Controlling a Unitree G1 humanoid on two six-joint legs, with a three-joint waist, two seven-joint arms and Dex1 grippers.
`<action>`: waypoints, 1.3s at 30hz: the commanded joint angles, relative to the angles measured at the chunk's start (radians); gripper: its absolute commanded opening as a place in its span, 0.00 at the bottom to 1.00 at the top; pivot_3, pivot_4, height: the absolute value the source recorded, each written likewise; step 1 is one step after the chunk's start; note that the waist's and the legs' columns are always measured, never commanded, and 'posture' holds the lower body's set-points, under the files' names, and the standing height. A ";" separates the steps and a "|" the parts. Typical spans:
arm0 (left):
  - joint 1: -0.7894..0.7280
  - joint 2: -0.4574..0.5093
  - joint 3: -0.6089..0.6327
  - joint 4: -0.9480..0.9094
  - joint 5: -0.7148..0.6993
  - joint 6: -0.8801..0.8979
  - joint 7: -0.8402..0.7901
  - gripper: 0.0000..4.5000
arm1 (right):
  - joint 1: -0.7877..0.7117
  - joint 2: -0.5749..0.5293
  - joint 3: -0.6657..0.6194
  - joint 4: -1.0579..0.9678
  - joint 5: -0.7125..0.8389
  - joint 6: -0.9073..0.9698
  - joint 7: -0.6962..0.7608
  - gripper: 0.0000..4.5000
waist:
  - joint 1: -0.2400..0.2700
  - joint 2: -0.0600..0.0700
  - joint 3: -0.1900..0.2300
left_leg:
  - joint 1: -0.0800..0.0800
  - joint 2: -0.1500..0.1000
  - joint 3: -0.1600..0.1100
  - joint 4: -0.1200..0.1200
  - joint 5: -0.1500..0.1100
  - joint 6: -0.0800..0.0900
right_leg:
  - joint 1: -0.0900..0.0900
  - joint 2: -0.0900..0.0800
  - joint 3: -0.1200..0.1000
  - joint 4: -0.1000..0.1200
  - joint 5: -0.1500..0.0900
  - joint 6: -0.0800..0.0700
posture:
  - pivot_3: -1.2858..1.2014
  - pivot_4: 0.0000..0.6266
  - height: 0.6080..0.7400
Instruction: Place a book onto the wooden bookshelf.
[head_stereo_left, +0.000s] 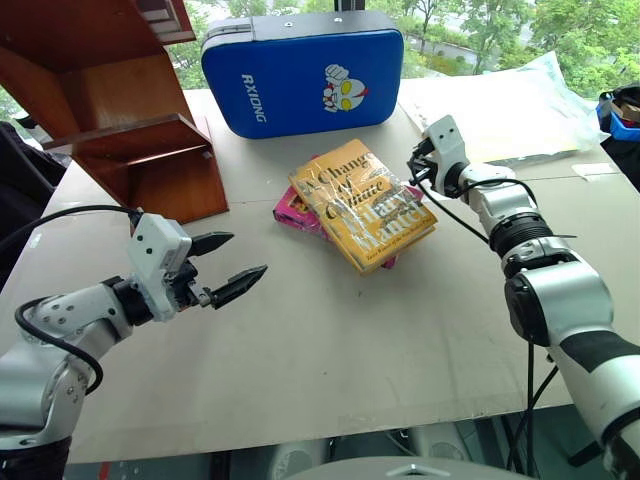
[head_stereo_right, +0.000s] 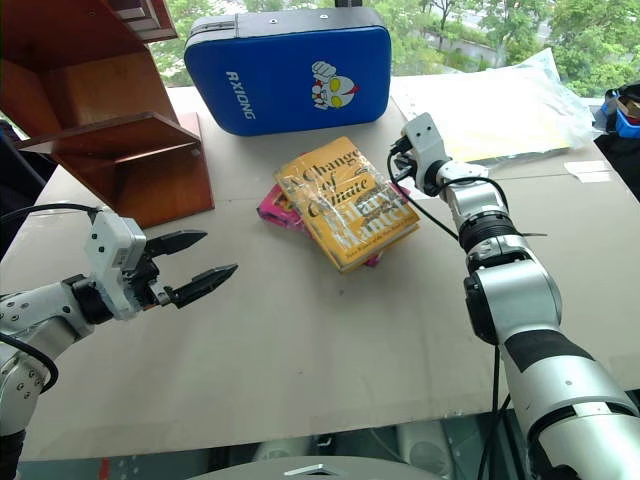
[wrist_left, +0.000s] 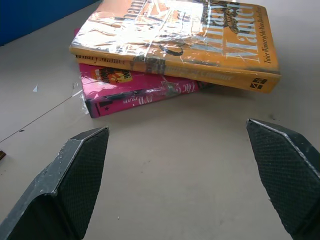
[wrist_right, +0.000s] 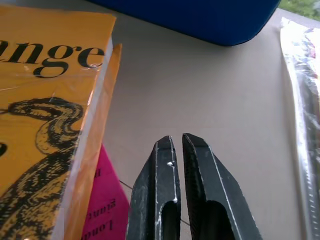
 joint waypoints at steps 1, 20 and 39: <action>0.015 0.003 0.044 -0.064 -0.038 0.015 -0.002 1.00 | -0.063 0.015 -0.007 0.012 -0.013 -0.031 0.052 0.02 | 0.000 0.001 0.000 | 0.000 0.000 0.000 0.000 0.000 0.000 | 0.000 0.000 0.000 0.000 0.000 0.000 | 0.52 0.24 1.00; 0.024 -0.001 0.028 -0.044 -0.034 0.023 -0.019 1.00 | -0.038 0.113 -0.004 -0.100 -0.024 0.027 0.208 0.02 | 0.000 0.001 0.001 | 0.002 0.000 -0.003 0.000 0.000 -0.001 | -0.001 0.002 -0.001 0.005 0.001 -0.002 | 0.52 0.24 1.00; 0.030 -0.600 -0.129 -0.008 -0.558 0.418 0.761 1.00 | 0.668 -0.394 -0.216 -1.472 0.442 0.635 0.432 0.97 | 0.031 0.001 0.000 | 0.001 0.000 -0.007 0.004 0.000 0.000 | 0.001 -0.004 -0.004 0.007 0.001 -0.002 | 0.52 0.24 1.00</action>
